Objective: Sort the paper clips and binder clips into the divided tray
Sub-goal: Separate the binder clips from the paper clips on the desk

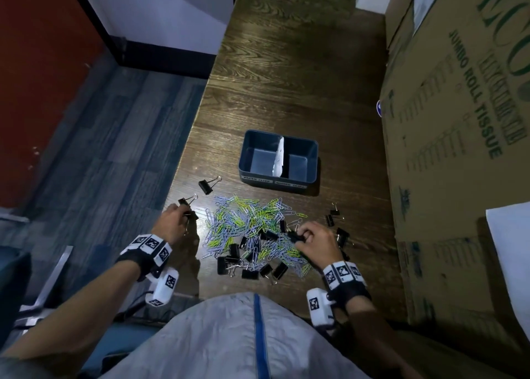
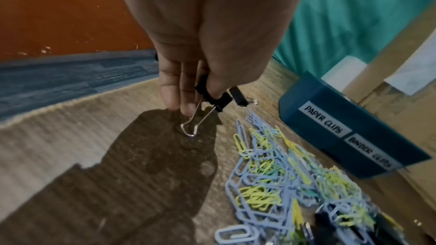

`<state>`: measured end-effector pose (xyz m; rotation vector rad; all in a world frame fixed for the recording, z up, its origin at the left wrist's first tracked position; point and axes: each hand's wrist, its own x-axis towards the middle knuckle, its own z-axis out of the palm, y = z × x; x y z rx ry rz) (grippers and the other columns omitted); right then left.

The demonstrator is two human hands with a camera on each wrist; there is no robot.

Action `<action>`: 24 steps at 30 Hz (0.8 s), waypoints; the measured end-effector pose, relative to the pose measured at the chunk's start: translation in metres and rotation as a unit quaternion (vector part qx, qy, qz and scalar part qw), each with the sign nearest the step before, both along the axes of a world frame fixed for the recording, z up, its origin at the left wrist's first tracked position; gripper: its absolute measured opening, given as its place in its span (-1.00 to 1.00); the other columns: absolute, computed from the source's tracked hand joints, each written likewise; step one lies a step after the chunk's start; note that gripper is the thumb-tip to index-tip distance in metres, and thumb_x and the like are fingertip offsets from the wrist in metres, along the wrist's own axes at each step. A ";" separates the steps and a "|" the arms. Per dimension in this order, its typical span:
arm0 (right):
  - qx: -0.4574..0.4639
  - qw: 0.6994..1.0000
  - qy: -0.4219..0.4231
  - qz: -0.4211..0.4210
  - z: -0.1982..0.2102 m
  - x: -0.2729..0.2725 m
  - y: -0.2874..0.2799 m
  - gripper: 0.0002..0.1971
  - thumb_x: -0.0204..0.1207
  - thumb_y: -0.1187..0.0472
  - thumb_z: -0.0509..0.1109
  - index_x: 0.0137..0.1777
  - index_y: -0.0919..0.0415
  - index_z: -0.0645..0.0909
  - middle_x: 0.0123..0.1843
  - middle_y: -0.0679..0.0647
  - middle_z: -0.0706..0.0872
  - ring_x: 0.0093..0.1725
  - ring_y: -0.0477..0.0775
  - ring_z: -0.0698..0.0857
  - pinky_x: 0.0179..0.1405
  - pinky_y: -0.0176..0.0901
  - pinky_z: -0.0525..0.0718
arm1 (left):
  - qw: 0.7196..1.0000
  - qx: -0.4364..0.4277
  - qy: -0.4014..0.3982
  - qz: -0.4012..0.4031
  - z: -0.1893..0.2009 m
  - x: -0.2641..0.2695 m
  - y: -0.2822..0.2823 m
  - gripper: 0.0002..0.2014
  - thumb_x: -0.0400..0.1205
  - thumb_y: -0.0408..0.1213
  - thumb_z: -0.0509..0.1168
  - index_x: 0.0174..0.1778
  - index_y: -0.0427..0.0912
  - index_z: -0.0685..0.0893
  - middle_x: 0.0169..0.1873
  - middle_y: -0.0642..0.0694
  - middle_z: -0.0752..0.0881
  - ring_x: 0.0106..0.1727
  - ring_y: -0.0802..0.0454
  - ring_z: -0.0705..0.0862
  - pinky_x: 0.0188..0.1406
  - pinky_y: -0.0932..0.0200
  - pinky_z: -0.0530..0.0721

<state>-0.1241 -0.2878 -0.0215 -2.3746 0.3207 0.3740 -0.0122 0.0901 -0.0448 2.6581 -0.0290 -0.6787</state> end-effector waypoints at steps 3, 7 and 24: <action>-0.015 0.997 0.004 -0.071 0.004 0.006 -0.022 -0.75 0.36 0.34 0.59 -0.20 -0.01 0.62 -0.08 -0.10 0.65 -0.18 -0.07 0.68 -0.18 -0.10 0.77 | 0.999 0.013 -0.016 -0.030 0.006 -0.007 -0.004 -0.72 0.64 -0.33 0.25 0.28 -0.21 0.54 0.09 -0.25 0.50 0.04 -0.32 0.63 0.03 -0.14 0.61; -0.108 0.983 -0.016 -0.149 0.006 0.005 -0.048 -0.81 0.40 0.37 0.58 -0.08 0.15 0.68 0.03 0.03 0.63 -0.03 0.07 0.66 -0.19 -0.15 0.60 | 0.991 0.073 -0.049 -0.106 0.021 -0.018 -0.025 -0.63 0.60 -0.26 0.33 0.30 -0.22 0.47 0.20 -0.23 0.46 0.04 -0.22 0.63 -0.07 -0.13 0.70; -0.078 0.954 0.067 0.283 -0.022 -0.044 0.031 -0.51 0.40 0.09 0.60 0.34 0.04 0.61 0.26 -0.02 0.58 0.07 0.01 0.63 -0.06 -0.12 0.67 | 0.910 0.061 0.020 -0.410 0.011 -0.064 -0.101 -0.35 0.54 -0.02 0.40 0.49 0.08 0.24 0.35 -0.14 0.37 0.27 -0.12 0.46 0.08 -0.07 0.66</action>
